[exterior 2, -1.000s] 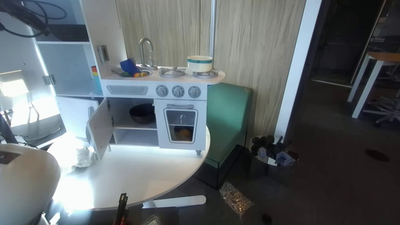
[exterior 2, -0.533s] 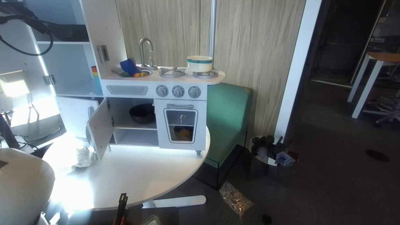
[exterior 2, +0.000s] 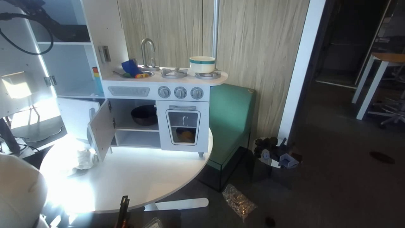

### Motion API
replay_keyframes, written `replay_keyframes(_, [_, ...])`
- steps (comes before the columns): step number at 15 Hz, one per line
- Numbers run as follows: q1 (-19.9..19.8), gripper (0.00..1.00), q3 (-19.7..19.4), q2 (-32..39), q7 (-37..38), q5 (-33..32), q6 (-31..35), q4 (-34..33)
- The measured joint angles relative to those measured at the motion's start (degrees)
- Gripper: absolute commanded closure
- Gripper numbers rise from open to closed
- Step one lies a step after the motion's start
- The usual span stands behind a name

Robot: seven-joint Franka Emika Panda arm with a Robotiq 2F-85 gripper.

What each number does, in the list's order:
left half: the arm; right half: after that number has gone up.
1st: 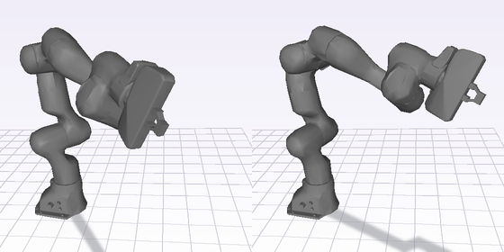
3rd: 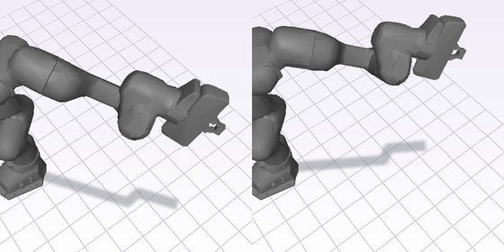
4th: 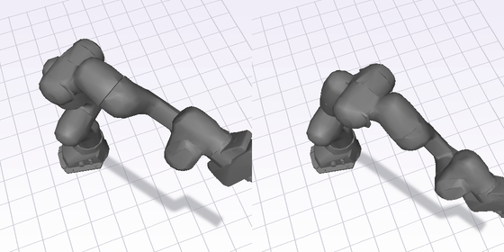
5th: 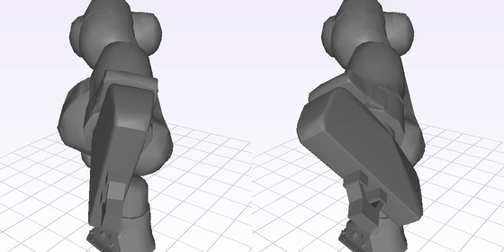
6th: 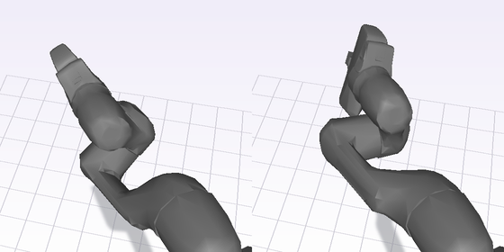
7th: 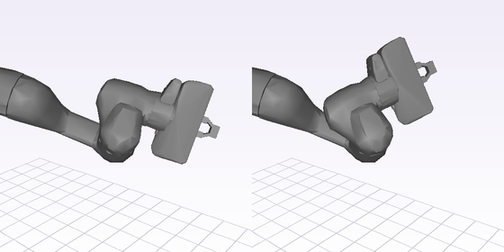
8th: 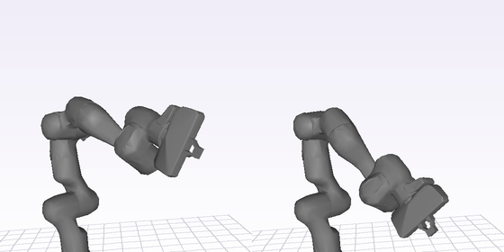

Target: Remove the black bowl from the upper cabinet and put it on the counter.

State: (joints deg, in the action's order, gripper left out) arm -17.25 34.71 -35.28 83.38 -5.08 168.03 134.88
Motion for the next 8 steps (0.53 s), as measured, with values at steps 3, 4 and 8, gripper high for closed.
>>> replay_keyframes(3, [0.12,0.0,0.0,2.99,0.03,0.52,-3.56,-3.35])
replay_keyframes(4, [0.23,0.0,-0.01,4.45,0.04,0.69,-4.9,-4.63])
replay_keyframes(8, [0.26,0.0,-0.14,10.66,0.07,-0.07,-9.09,-8.84])
